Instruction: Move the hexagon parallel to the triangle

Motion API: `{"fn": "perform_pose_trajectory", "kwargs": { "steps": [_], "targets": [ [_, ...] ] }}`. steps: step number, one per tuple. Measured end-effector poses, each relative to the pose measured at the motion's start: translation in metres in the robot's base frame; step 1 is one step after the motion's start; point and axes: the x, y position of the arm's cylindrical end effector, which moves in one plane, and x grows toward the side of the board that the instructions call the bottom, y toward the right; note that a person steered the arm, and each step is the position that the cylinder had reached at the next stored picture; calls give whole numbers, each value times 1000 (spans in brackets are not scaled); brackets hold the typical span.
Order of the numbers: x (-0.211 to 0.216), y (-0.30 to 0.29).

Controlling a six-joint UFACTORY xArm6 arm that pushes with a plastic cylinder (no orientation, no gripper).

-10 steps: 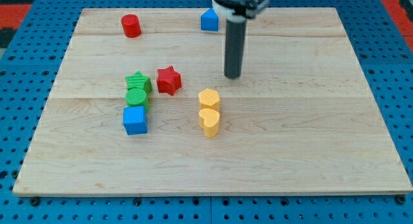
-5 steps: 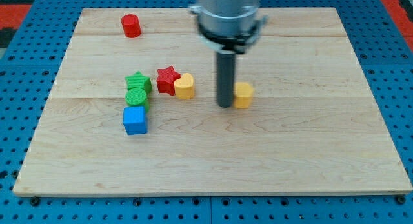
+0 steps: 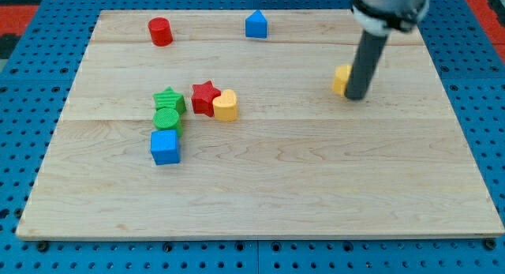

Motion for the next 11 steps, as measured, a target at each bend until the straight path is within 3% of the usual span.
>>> {"fn": "perform_pose_trajectory", "kwargs": {
  "steps": [1, 2, 3, 4, 6, 9, 11],
  "targets": [
    [-83, -6],
    [-54, -15],
    [-73, -67],
    [-101, -49],
    [-113, -8],
    [-99, -34],
    [-17, -73]
  ]
}}
